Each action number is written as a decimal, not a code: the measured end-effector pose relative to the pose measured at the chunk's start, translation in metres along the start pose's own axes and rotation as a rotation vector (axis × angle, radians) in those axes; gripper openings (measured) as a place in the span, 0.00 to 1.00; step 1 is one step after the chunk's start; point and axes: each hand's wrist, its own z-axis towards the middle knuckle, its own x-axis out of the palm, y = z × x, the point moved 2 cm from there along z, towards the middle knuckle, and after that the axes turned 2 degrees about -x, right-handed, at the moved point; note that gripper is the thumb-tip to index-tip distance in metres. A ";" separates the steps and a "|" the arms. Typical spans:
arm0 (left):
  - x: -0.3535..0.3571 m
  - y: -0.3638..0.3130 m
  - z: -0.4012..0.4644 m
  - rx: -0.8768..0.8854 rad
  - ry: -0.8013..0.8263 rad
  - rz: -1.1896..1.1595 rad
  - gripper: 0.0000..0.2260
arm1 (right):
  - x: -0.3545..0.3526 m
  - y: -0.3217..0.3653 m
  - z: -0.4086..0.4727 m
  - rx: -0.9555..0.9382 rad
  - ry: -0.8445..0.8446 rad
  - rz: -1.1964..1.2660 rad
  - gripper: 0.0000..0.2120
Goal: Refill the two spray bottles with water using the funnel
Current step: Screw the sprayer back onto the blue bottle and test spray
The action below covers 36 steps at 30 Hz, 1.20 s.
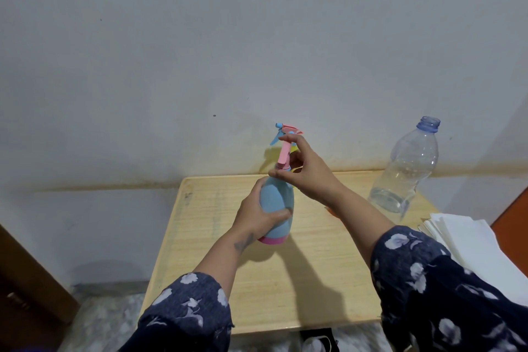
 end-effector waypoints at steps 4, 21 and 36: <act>0.000 0.002 0.001 -0.008 -0.012 0.037 0.30 | 0.000 0.004 0.000 0.013 0.074 0.073 0.28; 0.011 0.002 -0.001 -0.032 -0.152 0.127 0.31 | 0.010 0.000 0.003 -0.017 -0.067 -0.047 0.26; 0.019 0.002 0.000 -0.075 -0.155 0.063 0.30 | 0.008 0.010 -0.002 -0.003 -0.009 -0.111 0.19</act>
